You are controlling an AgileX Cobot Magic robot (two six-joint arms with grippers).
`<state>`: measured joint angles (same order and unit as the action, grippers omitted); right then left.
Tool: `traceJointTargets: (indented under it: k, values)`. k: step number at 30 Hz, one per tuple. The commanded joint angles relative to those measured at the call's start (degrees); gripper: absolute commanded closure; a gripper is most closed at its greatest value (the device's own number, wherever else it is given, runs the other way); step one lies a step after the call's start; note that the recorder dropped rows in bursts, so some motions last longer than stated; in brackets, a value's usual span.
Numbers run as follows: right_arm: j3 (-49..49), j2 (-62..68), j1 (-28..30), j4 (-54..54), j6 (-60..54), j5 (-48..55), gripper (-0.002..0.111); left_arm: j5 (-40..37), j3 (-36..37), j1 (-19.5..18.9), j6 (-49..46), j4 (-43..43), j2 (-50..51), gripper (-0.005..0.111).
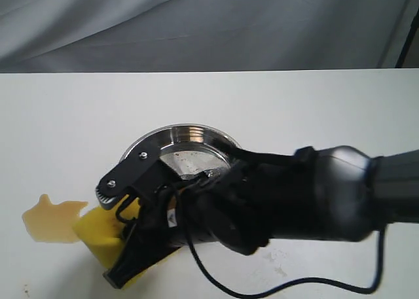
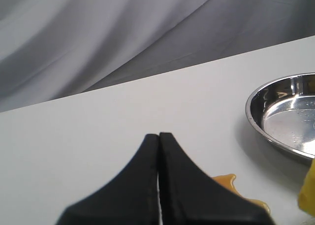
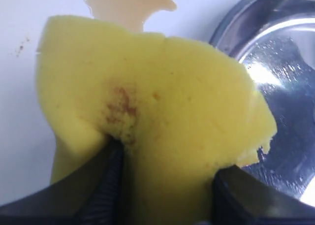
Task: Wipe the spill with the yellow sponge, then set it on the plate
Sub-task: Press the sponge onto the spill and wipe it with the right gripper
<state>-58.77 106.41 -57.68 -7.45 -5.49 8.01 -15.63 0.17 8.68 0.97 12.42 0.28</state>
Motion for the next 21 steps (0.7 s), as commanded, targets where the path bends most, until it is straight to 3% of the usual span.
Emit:
traceJointTargets:
  k: [1,21]
  values:
    - [-7.86,5.63,-0.50,0.04,-2.14,3.53,0.108,0.41,-0.17,-0.07,0.28,0.08,-0.28,0.107]
    - [-33.78,24.58,-0.50,-0.83,-2.14,7.00,0.108,0.41,-0.17,-0.07,0.28,0.08,-0.28,0.107]
